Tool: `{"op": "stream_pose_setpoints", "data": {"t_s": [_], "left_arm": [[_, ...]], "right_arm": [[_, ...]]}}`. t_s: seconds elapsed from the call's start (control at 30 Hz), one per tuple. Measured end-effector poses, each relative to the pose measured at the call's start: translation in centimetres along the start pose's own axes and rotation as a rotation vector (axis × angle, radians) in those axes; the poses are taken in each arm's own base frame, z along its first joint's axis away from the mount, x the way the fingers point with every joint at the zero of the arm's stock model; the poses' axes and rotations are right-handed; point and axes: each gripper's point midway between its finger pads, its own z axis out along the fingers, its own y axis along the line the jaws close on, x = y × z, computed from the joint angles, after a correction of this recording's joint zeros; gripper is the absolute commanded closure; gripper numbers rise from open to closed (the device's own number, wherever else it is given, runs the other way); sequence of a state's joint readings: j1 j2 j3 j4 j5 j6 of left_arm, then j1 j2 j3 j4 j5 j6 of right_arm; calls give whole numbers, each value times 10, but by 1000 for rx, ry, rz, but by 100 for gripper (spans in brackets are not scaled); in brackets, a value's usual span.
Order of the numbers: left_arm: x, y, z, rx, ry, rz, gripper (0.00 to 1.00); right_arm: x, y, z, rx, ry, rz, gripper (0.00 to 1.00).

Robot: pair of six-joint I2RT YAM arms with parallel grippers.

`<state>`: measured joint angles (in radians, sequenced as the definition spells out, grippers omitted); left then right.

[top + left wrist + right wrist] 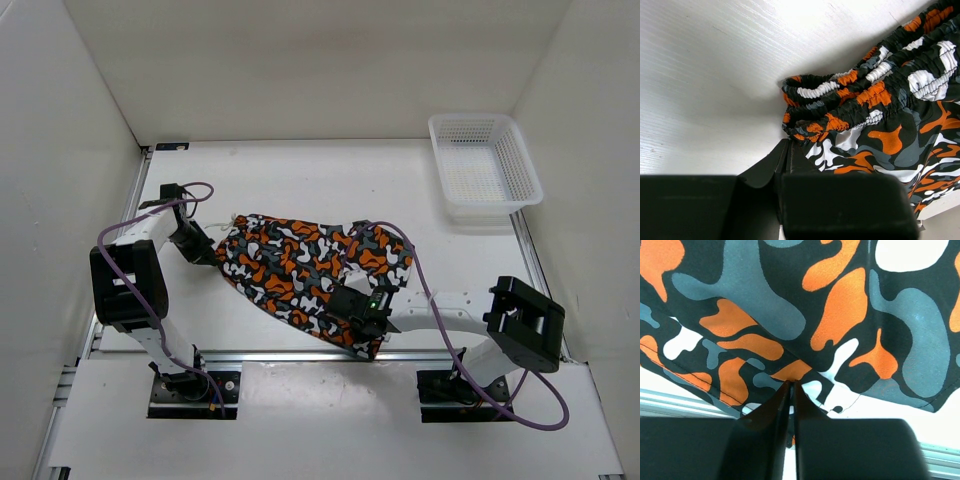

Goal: Fold and stack the shorts
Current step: Fold the shorts

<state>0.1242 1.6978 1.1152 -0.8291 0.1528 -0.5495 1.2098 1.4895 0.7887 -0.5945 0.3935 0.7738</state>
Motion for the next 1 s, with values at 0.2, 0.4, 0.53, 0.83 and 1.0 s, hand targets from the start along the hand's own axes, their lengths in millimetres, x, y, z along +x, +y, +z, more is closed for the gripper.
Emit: {"op": "stream_pose_setpoints", "data": {"t_s": [0.2, 0.4, 0.53, 0.83, 1.0], "left_arm": [[0, 0, 0, 0, 0, 0, 85], [1, -1, 0, 0, 1, 2, 85], [2, -2, 0, 1, 2, 7, 85], [2, -2, 0, 1, 2, 8, 85], [2, -2, 0, 1, 3, 8, 85]], "right_arm": [[-1, -4, 0, 22, -10, 8, 100], [-9, -23, -12, 72, -51, 61, 74], [-14, -31, -12, 70, -34, 125, 44], [-16, -37, -6, -1, 44, 252, 52], [-1, -39, -5, -31, 95, 254, 51]]}}
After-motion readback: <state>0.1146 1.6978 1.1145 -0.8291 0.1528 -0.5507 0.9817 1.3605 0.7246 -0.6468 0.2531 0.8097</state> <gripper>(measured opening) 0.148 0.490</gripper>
